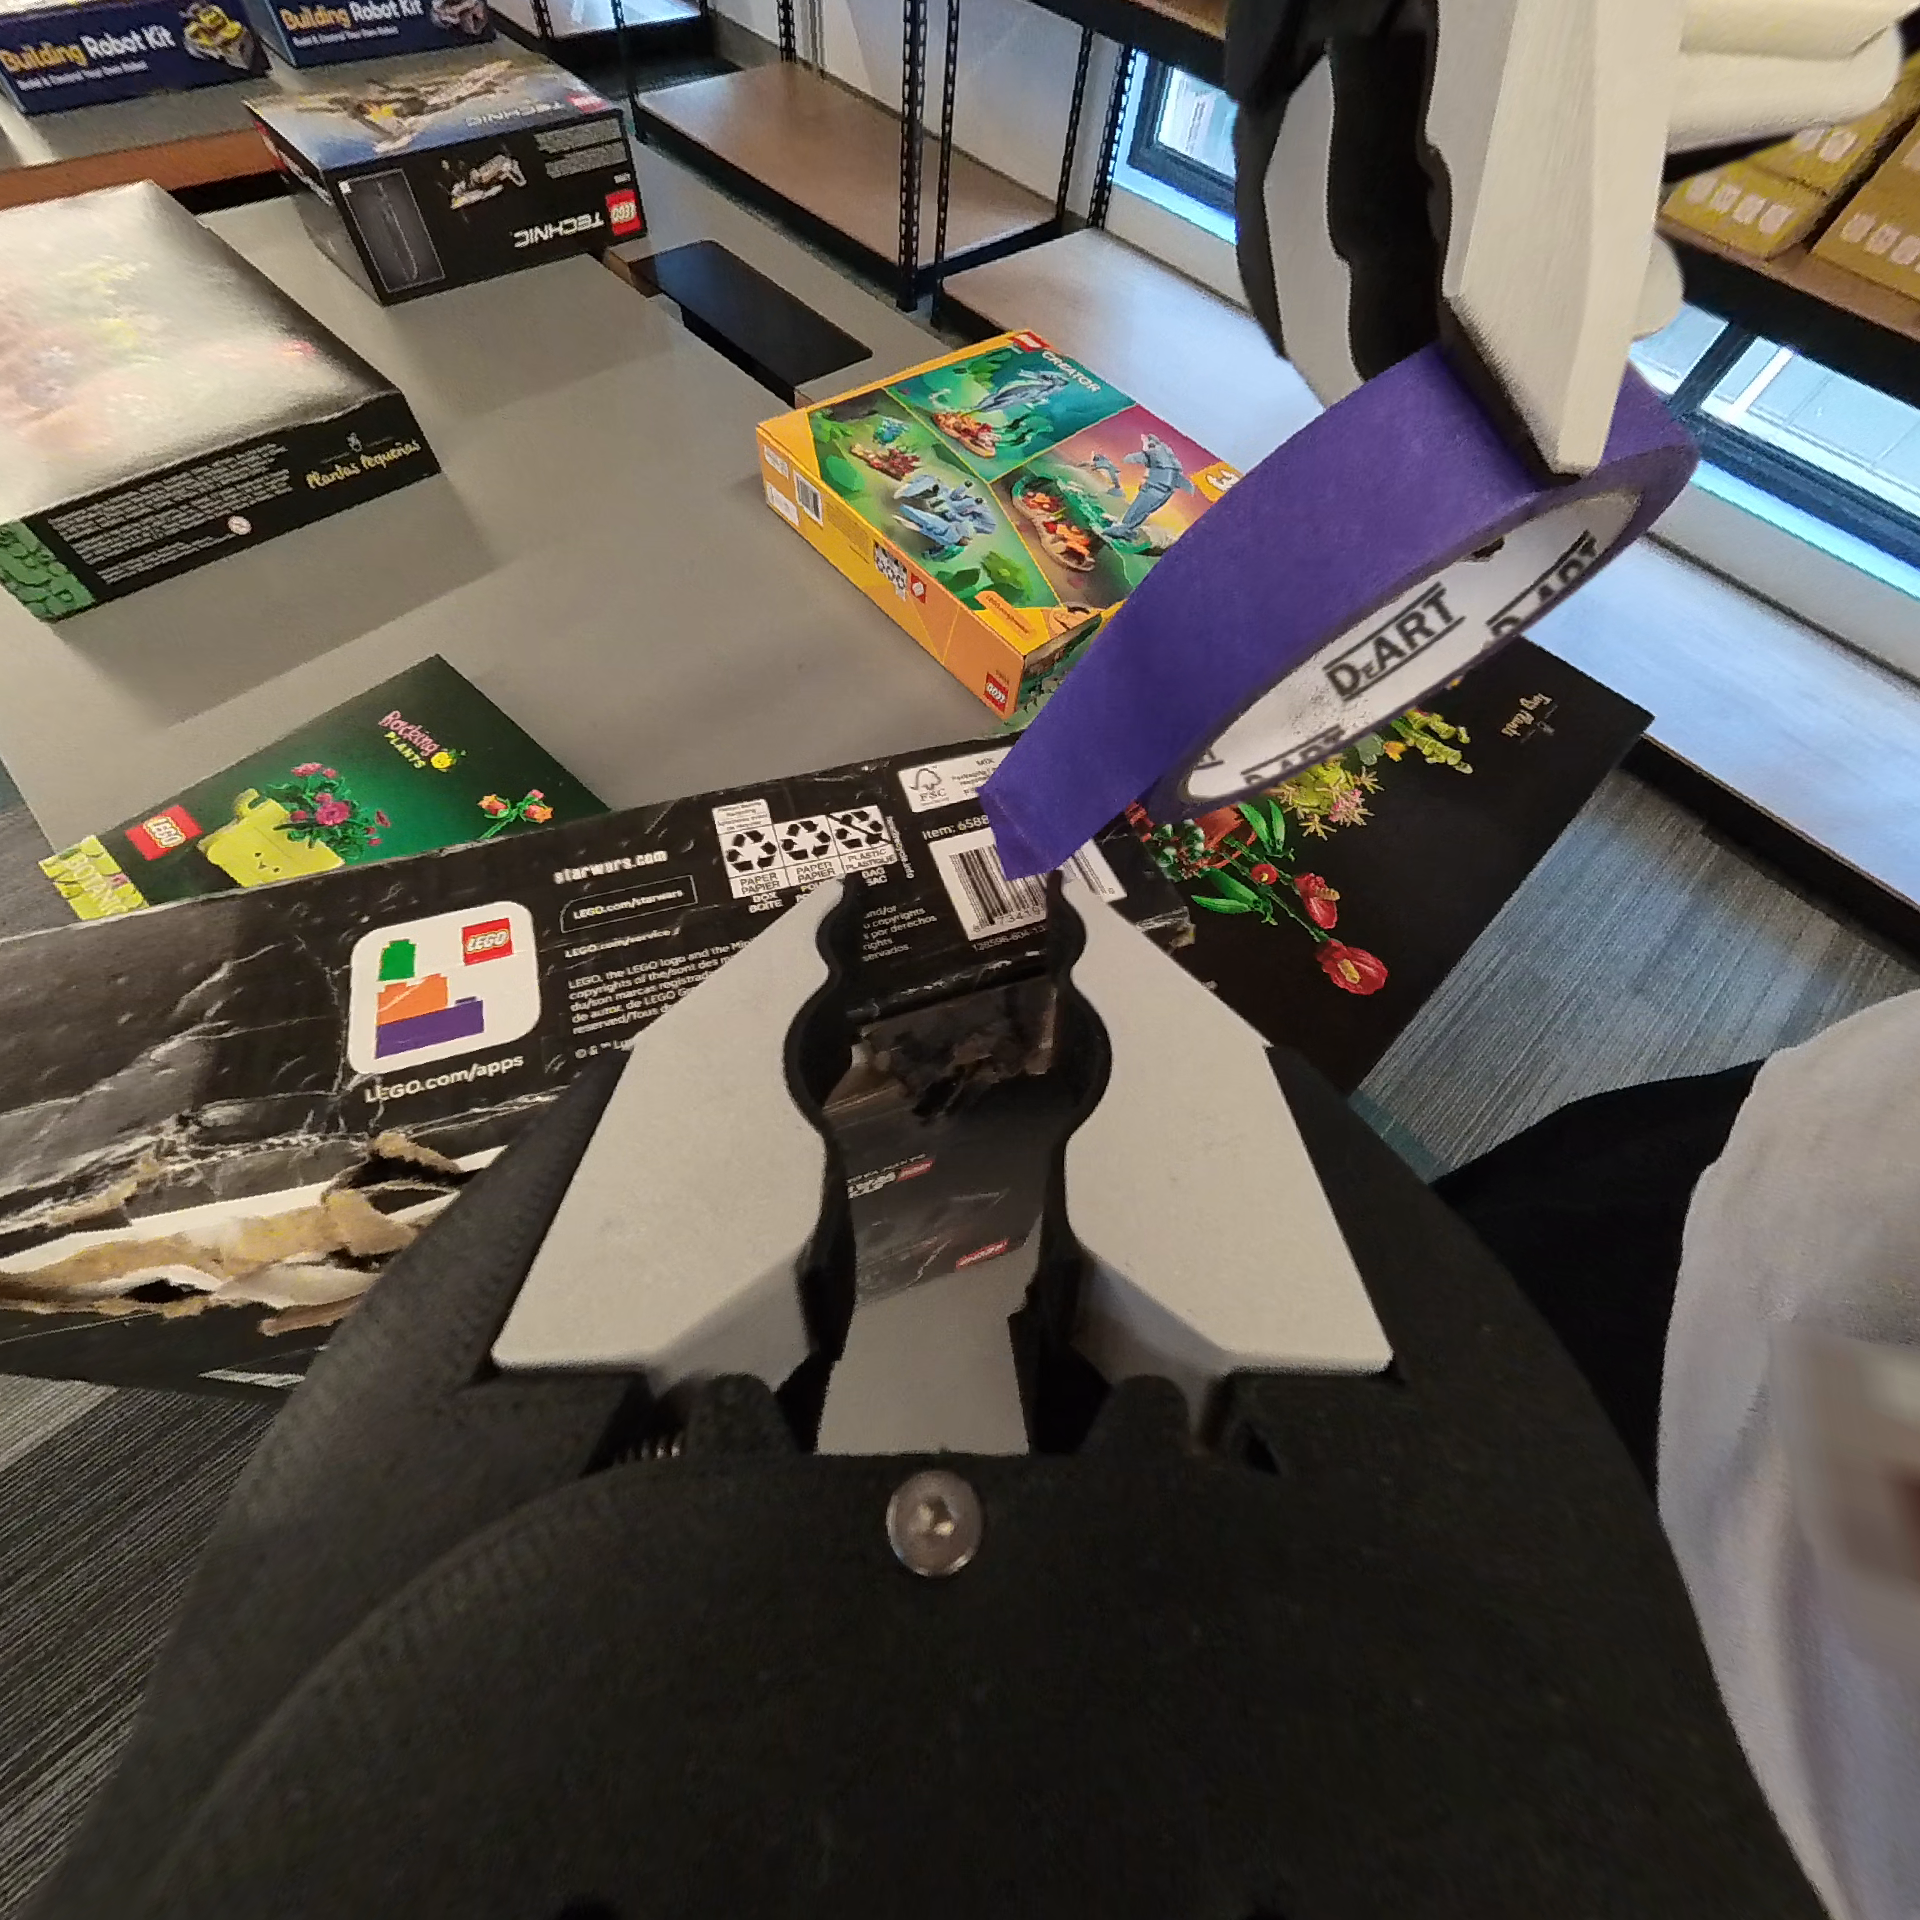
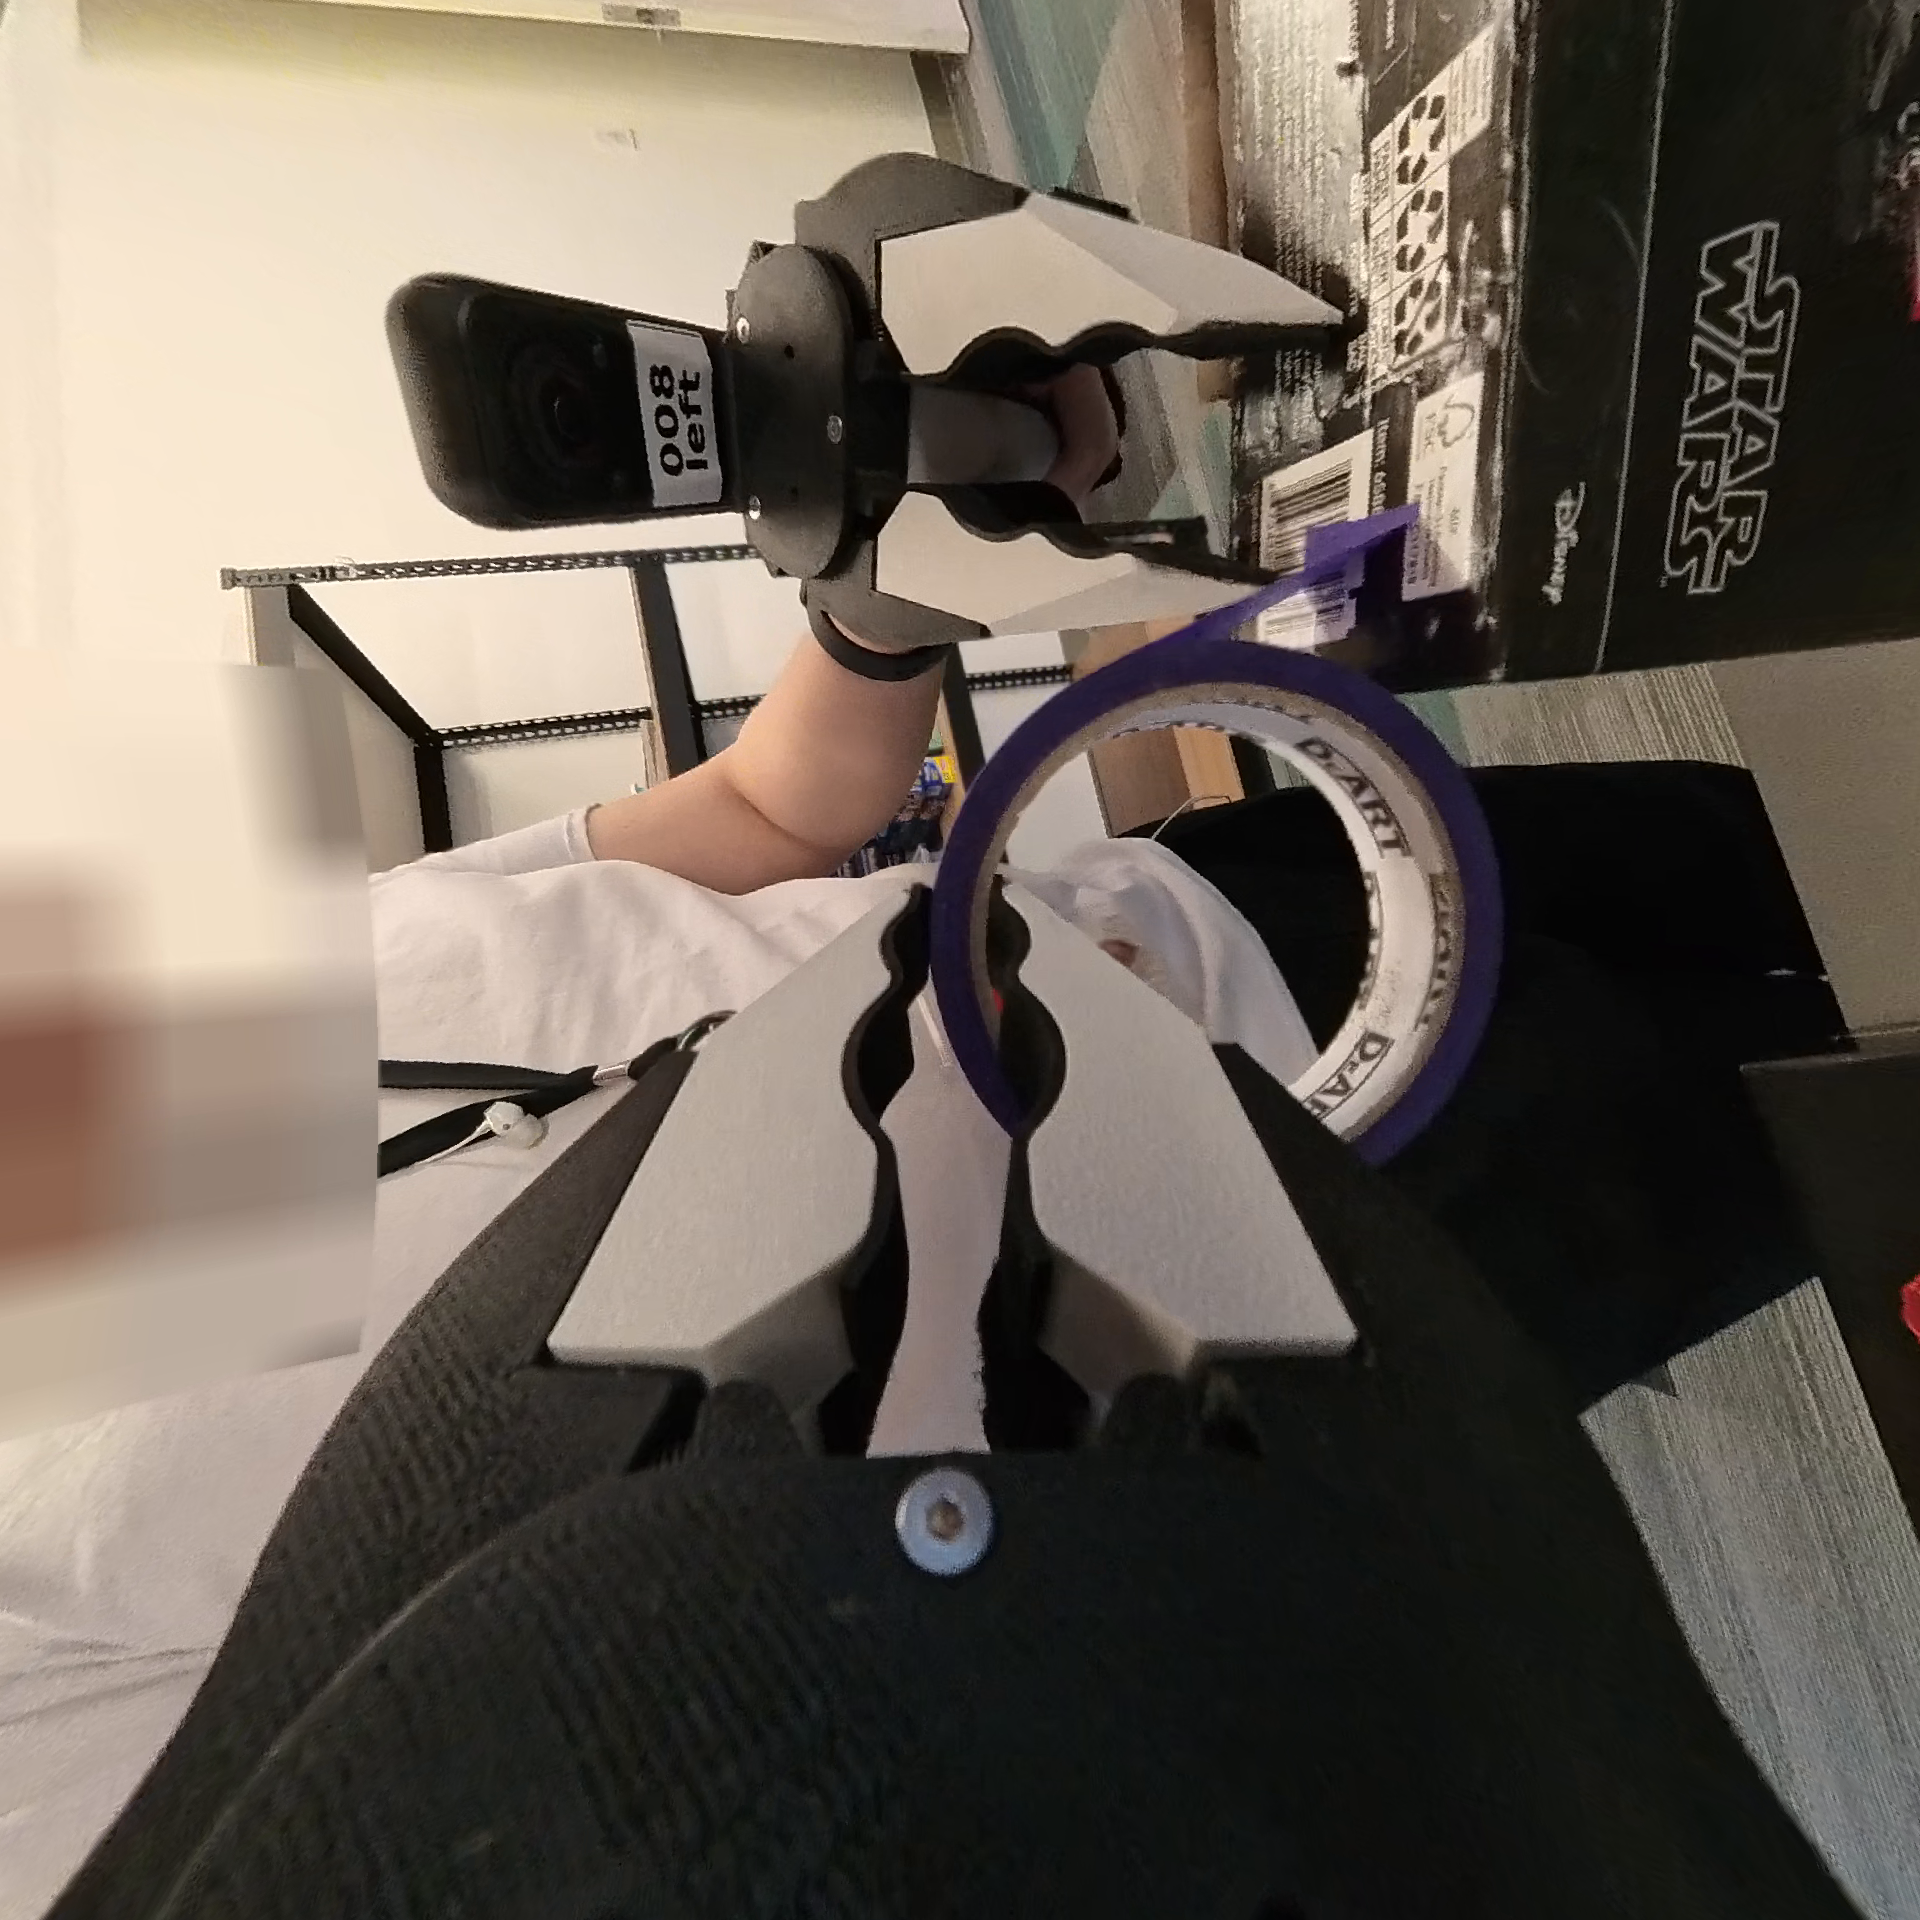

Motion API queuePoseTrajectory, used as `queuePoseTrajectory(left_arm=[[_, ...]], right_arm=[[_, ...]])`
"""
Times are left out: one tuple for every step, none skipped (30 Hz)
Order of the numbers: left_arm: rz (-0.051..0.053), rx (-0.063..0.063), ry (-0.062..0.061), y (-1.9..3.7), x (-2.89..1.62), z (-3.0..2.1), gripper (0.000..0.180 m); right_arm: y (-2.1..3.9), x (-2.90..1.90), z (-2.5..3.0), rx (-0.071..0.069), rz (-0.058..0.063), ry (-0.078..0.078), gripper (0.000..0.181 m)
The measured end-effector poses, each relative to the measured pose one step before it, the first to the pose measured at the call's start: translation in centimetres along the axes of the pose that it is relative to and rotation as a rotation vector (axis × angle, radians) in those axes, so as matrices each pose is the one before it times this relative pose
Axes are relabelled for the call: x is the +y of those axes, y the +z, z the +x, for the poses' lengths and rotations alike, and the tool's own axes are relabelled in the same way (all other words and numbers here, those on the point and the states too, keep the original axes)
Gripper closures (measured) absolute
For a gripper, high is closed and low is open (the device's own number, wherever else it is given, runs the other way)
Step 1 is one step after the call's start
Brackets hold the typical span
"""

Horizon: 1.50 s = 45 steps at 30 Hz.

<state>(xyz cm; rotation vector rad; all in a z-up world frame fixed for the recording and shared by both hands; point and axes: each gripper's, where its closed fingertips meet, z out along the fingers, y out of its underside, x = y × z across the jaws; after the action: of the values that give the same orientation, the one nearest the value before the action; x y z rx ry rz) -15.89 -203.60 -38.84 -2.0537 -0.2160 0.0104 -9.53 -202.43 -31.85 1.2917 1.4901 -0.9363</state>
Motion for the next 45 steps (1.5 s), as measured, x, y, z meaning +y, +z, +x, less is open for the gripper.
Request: queuePoseTrajectory(left_arm=[[-0.0003,0.0021,0.0020,0.011,-0.030,-0.029,0.146],[0.0025,0.0019,0.0006,0.024,-0.022,-0.039,0.147],[0.0042,0.0016,-0.0027,0.016,-0.026,-0.046,0.148],[0.0037,0.0012,-0.0047,-0.008,0.000,-0.063,0.149],[0.0026,0.0008,-0.0023,-0.026,0.023,-0.067,0.151],[0.0011,0.0040,-0.0006,-0.047,0.028,-0.022,0.151],[-0.0011,0.0038,0.0004,-0.047,0.030,-0.006,0.152],[-0.0014,0.0043,0.0024,-0.065,0.033,0.006,0.152],[-0.0015,0.0066,-0.0008,-0.077,0.003,0.035,0.152],[-0.0021,0.0095,-0.0065,-0.068,-0.004,0.048,0.152],[0.0008,0.0141,-0.0109,-0.069,-0.054,0.093,0.150],[0.0053,0.0173,-0.0241,-0.083,-0.091,0.071,0.149],[0.0099,0.0213,-0.0418,-0.065,-0.104,0.034,0.145],[0.0129,0.0247,-0.0517,-0.146,-0.149,-0.013,0.145],[0.0156,0.0248,-0.0525,-0.228,-0.188,-0.085,0.144],[0.0192,0.0169,-0.0461,-0.297,-0.221,-0.200,0.141],[0.0248,0.0018,-0.0365,-0.385,-0.323,-0.379,0.138],[0.0257,-0.0012,-0.0164,-0.429,-0.357,-0.321,0.138],[0.0176,-0.0070,0.0009,-0.415,-0.314,-0.299,0.138],[0.0097,-0.0069,0.0107,-0.403,-0.313,-0.232,0.139],[0.0049,-0.0113,0.0104,-0.438,-0.387,-0.269,0.139],[0.0090,-0.0154,0.0098,-0.560,-0.582,-0.294,0.138],[0.0192,-0.0166,0.0118,-0.749,-0.812,-0.240,0.138],[0.0247,-0.0201,0.0167,-0.911,-0.894,-0.234,0.138],[0.0182,-0.0245,0.0244,-0.977,-0.733,-0.252,0.139],[0.0020,-0.0229,0.0374,-0.943,-0.408,-0.206,0.138],[-0.0189,-0.0212,0.0522,-0.870,0.025,-0.144,0.138],[-0.0405,-0.0181,0.0673,-0.740,0.474,-0.072,0.139],[-0.0578,-0.0087,0.0807,-0.585,0.837,0.091,0.139],[-0.0630,-0.0094,0.0846,-0.434,0.950,0.111,0.139],[-0.0532,-0.0170,0.0806,-0.275,0.806,0.009,0.138],[-0.0443,-0.0171,0.0859,-0.156,0.585,-0.038,0.136],[-0.0382,-0.0051,0.0994,-0.027,0.419,-0.020,0.135],[-0.0365,0.0121,0.1047,0.152,0.343,0.036,0.135],[-0.0327,0.0208,0.1008,0.324,0.330,-0.060,0.134],[-0.0174,0.0190,0.0890,0.481,0.193,-0.241,0.131],[0.0044,0.0282,0.0791,0.525,-0.005,-0.225,0.129],[0.0145,0.0306,0.0688,0.535,-0.029,-0.283,0.128],[0.0218,0.0259,0.0601,0.539,-0.008,-0.417,0.127],[0.0302,0.0336,0.0504,0.488,-0.008,-0.264,0.126],[0.0279,0.0355,0.0384,0.434,0.093,-0.190,0.125],[0.0243,0.0338,0.0359,0.337,0.155,-0.117,0.124],[0.0264,0.0347,0.0392,0.249,0.136,0.038,0.124],[0.0211,0.0283,0.0373,0.234,0.208,0.037,0.126],[0.0110,0.0248,0.0319,0.270,0.328,0.047,0.126]], right_arm=[[-0.003,-0.043,-0.018,0.0093,-0.0055,0.0028,0.173],[0.014,-0.014,-0.030,0.0070,-0.0057,0.0020,0.173],[0.016,-0.042,-0.044,0.0057,-0.0011,-0.0001,0.173],[0.019,-0.065,-0.060,0.0044,0.0014,-0.0027,0.173],[0.009,0.001,-0.062,0.0014,-0.0012,-0.0027,0.173],[0.002,-0.027,-0.120,-0.0062,0.0027,-0.0035,0.173],[-0.011,-0.087,-0.435,-0.0271,0.0091,-0.0023,0.173],[-0.048,-0.164,-0.755,-0.0451,0.0129,-0.0026,0.172],[-0.100,-0.193,-0.472,-0.0224,0.0141,-0.0060,0.173],[-0.151,0.039,0.063,0.0173,-0.0014,-0.0124,0.173],[-0.178,0.126,0.178,0.0245,-0.0061,-0.0206,0.173],[-0.195,0.011,-0.138,-0.0009,0.0070,-0.0163,0.173],[-0.234,-0.088,-0.419,-0.0247,0.0170,-0.0044,0.173],[-0.265,-0.085,-0.476,-0.0299,0.0198,-0.0039,0.172],[-0.284,-0.028,-0.314,-0.0208,0.0174,-0.0092,0.173],[-0.306,0.029,-0.098,-0.0093,0.0152,-0.0113,0.173],[-0.313,0.032,0.079,-0.0042,0.0170,-0.0085,0.173],[-0.317,0.022,0.102,-0.0079,0.0189,-0.0037,0.173],[-0.289,0.073,0.097,-0.0137,0.0175,-0.0023,0.173],[-0.266,0.131,0.098,-0.0151,0.0153,-0.0003,0.173],[-0.247,0.149,0.125,-0.0121,0.0150,0.0000,0.173],[-0.249,0.177,0.103,-0.0102,0.0142,-0.0044,0.173],[-0.240,0.224,0.015,-0.0098,0.0139,-0.0086,0.173],[-0.227,0.283,-0.073,-0.0086,0.0126,-0.0134,0.173],[-0.226,0.330,-0.145,-0.0049,0.0098,-0.0233,0.173],[-0.190,0.450,-0.191,-0.0022,0.0058,-0.0316,0.173],[-0.175,0.456,-0.234,-0.0033,0.0071,-0.0328,0.173],[-0.132,0.424,-0.260,-0.0059,0.0127,-0.0365,0.173],[-0.047,0.422,-0.246,-0.0077,0.0169,-0.0356,0.173],[0.028,0.351,-0.135,-0.0042,0.0257,-0.0273,0.173],[0.137,0.310,0.041,0.0057,0.0325,-0.0163,0.173],[0.267,0.335,0.103,0.0114,0.0359,-0.0091,0.173],[0.417,0.404,0.043,0.0100,0.0368,-0.0108,0.173],[0.520,0.521,-0.018,0.0096,0.0325,-0.0158,0.173],[0.612,0.493,-0.086,0.0056,0.0344,-0.0182,0.173],[0.682,0.363,-0.182,-0.0022,0.0417,-0.0146,0.173],[0.716,0.283,-0.201,-0.0055,0.0442,-0.0121,0.173],[0.749,0.202,-0.131,-0.0004,0.0477,-0.0114,0.173],[0.769,0.197,0.033,0.0124,0.0474,-0.0093,0.173],[0.773,0.275,0.162,0.0265,0.0446,-0.0097,0.173],[0.803,0.296,0.221,0.0360,0.0486,-0.0123,0.173],[0.840,0.332,0.152,0.0370,0.0553,-0.0137,0.173],[0.862,0.371,0.028,0.0319,0.0641,-0.0082,0.174],[0.830,0.427,-0.195,0.0162,0.0688,-0.0091,0.173],[0.750,0.552,-0.303,0.0039,0.0659,-0.0060,0.173]])
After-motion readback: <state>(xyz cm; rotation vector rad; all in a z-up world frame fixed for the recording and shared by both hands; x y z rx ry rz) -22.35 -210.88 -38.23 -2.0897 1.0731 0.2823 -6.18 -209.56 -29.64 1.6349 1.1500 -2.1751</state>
